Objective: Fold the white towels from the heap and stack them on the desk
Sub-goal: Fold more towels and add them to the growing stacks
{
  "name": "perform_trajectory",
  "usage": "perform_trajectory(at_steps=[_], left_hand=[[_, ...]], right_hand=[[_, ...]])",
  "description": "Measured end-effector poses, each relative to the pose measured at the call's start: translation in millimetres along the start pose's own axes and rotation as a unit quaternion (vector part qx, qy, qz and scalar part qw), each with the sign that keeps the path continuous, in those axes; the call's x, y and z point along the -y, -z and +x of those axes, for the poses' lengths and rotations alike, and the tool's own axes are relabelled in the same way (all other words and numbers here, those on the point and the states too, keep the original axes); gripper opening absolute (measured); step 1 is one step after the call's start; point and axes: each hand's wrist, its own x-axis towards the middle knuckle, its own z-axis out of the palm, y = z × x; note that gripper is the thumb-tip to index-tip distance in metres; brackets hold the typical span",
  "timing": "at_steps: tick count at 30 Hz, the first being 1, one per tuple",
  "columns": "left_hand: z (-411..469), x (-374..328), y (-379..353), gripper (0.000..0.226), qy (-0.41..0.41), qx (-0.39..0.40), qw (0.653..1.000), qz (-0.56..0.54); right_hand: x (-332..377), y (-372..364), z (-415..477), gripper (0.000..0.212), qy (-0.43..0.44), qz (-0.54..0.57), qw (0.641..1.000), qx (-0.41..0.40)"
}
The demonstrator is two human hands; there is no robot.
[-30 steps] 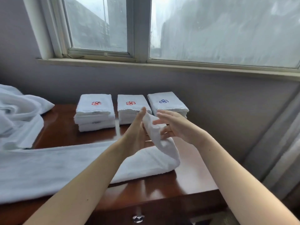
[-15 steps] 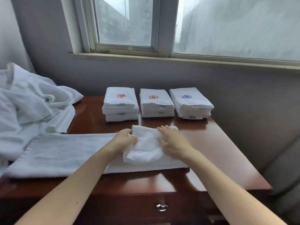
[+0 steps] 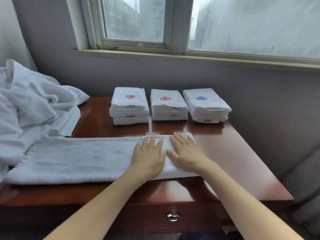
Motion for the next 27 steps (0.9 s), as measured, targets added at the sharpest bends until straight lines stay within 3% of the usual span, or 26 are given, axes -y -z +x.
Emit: perform_trajectory(at_steps=[8,17,27], left_hand=[[-2,19,-5,0.058,0.046,0.005,0.999,-0.026],[-3,31,-4,0.06,0.011,0.014,0.999,-0.028],[21,-24,-15,0.06,-0.001,0.01,0.999,-0.043]], right_hand=[[-6,-8,1,0.062,-0.052,0.026,0.998,-0.038],[-7,-9,3,0.068,-0.056,0.0,0.998,-0.026],[-62,8,-4,0.065,-0.074,-0.018,0.997,-0.022]])
